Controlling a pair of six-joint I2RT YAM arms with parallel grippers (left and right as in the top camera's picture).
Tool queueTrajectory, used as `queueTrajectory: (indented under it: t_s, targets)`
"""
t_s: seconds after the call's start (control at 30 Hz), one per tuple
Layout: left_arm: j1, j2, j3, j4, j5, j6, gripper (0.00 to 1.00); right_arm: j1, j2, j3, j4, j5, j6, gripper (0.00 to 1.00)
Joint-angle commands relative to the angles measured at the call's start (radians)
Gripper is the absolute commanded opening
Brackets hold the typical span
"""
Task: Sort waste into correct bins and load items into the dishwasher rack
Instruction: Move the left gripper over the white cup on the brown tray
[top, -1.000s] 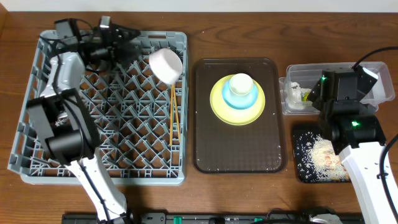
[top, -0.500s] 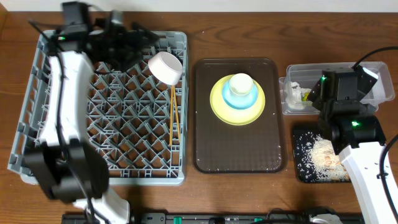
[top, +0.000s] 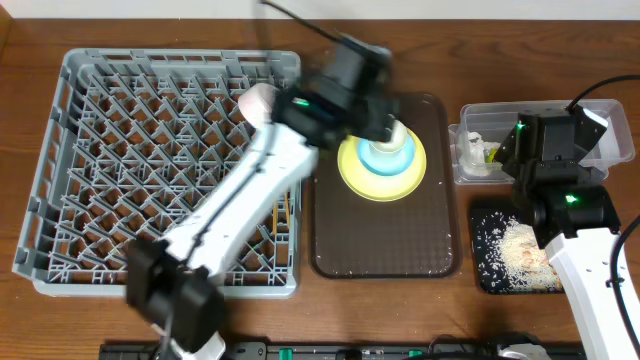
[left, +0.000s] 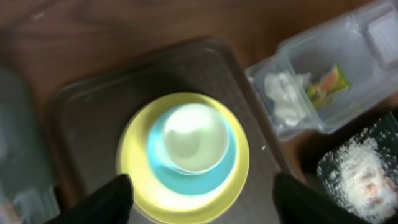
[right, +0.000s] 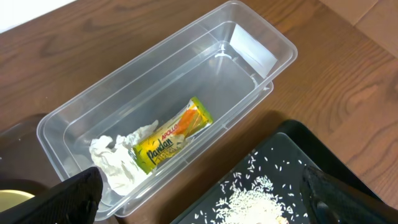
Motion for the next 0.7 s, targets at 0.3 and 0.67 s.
queueTrajectory:
  t_s: [0.3, 0.67]
  targets:
    - [-0.116, 0.201, 0.003, 0.138, -0.151, 0.056, 0.47, -0.003, -0.008, 0.01, -0.002, 0.014, 0.013, 0.99]
    - [-0.116, 0.276, 0.003, 0.146, -0.151, 0.056, 0.41, -0.003, -0.008, 0.01, -0.002, 0.014, 0.013, 0.99]
